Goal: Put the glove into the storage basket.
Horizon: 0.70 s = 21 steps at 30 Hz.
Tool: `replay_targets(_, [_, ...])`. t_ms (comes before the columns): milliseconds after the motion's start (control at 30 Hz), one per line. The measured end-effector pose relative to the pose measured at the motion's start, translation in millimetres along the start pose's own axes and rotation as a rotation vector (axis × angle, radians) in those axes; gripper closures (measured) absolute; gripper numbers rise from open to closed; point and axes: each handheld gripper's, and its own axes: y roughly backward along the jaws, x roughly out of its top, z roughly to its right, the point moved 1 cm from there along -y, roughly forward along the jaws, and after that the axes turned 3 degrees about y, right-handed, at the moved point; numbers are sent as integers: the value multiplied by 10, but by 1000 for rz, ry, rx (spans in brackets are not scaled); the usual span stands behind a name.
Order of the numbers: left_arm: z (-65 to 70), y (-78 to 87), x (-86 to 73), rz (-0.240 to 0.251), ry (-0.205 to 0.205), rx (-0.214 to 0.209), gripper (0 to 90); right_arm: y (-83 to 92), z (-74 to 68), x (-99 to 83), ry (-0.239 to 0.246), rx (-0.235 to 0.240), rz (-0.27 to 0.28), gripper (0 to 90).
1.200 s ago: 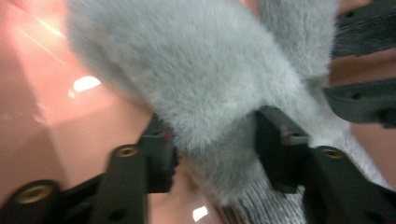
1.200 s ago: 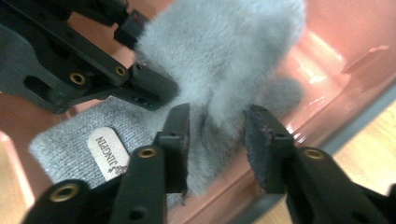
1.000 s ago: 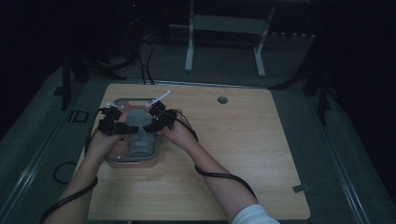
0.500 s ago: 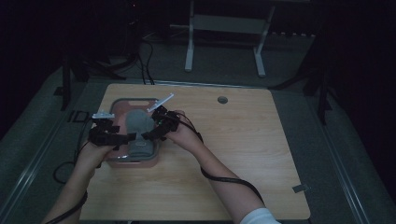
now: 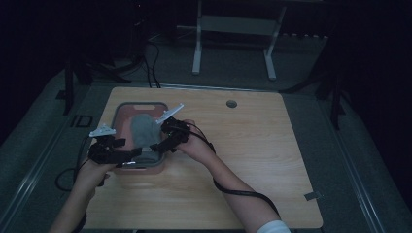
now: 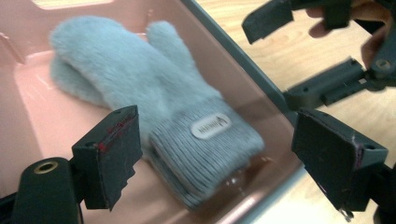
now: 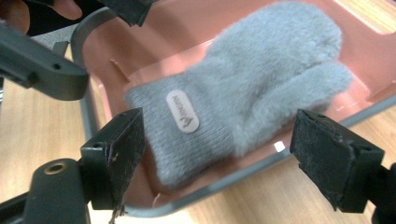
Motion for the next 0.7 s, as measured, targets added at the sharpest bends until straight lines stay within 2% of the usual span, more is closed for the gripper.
replay_targets(200, [167, 96, -108, 30, -23, -22, 164, 82, -50, -100, 15, -5, 6, 180])
replay_targets(367, [294, 163, -249, 47, -62, -44, 164, 127, -75, -238, 24, -5, 2, 180])
replay_targets(500, [383, 236, -353, 102, -91, -103, 164, 200, -125, -356, 45, 19, 31, 180])
replay_targets(567, [424, 261, -399, 97, -88, -103, 164, 233, -148, -411, 52, 38, 49, 177])
replay_targets(700, [501, 284, -501, 110, -109, -111, 164, 289, -203, -551, 80, 59, 66, 177])
